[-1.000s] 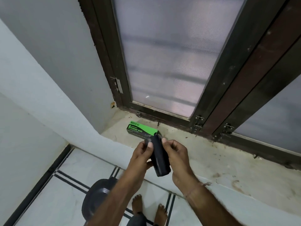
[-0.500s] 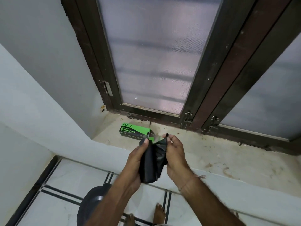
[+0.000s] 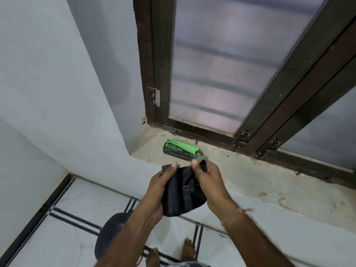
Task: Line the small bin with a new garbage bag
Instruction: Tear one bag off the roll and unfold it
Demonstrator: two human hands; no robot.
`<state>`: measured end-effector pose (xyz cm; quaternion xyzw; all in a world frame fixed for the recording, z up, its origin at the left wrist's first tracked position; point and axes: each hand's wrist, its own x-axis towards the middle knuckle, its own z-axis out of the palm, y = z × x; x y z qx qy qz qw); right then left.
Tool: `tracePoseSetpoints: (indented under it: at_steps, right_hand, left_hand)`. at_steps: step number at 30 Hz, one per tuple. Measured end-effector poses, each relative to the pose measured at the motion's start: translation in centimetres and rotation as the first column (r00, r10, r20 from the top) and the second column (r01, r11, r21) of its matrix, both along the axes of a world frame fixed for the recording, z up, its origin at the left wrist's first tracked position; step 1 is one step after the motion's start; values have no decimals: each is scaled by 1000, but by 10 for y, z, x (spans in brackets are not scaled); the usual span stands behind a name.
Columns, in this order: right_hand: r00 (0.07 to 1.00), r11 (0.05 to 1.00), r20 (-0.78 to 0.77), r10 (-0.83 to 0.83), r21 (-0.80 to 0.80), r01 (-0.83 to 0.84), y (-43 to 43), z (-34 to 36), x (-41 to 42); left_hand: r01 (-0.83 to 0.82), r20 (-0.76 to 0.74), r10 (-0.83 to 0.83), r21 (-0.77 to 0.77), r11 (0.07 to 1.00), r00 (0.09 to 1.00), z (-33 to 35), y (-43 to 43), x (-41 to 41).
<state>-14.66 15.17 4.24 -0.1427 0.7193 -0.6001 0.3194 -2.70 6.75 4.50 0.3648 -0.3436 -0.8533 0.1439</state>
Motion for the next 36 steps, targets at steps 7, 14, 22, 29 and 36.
tracePoseSetpoints:
  at_steps: [7,14,22,29,36]
  right_hand:
    - [999,998,6,-53,-17,53,-1,12,22]
    - [992,996,-124,-25,78,35,8,6,39]
    - [976,976,35,-216,20,215,15,12,44]
    - [993,1000,112,21,13,-23,13,24,60]
    - [999,993,-11,-32,114,33,-1,17,70]
  left_hand:
    - [39,-26,-39,8,999,999,-4,-10,19]
    - [85,-18,-85,-5,996,996,-4,-9,29]
    - [157,-6,-157,4,988,988,-6,-6,40]
    - [178,-32,-179,-39,983,983,0,-9,50]
    - [118,-12,-118,-35,992,993,1,-19,66]
